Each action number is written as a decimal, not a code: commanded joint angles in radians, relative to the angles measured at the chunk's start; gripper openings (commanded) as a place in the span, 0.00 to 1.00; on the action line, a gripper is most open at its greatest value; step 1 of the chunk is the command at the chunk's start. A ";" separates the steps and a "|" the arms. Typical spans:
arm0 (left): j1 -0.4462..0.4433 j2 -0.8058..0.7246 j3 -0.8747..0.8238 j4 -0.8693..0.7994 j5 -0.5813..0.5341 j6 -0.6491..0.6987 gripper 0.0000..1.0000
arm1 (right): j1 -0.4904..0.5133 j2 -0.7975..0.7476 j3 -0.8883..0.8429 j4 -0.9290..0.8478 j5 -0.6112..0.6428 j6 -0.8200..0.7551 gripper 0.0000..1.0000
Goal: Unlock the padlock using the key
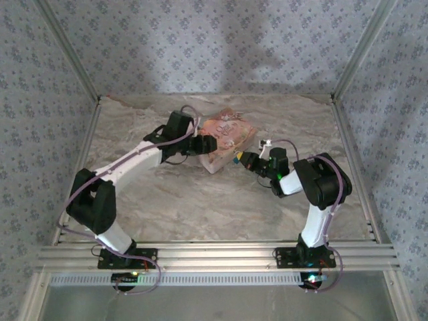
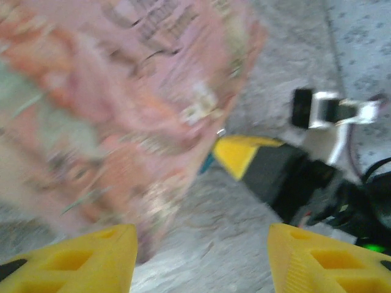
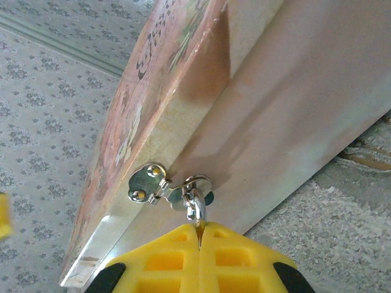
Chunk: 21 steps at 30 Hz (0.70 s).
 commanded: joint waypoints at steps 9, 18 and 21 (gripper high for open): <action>-0.031 0.183 0.094 0.019 0.044 0.016 0.58 | 0.019 -0.007 -0.001 0.060 0.020 -0.019 0.00; -0.030 0.195 -0.003 0.026 0.012 0.013 0.58 | -0.001 0.020 0.000 0.092 0.021 -0.017 0.00; -0.028 0.187 -0.040 0.029 0.002 0.009 0.58 | -0.013 0.020 0.004 0.092 0.021 -0.016 0.00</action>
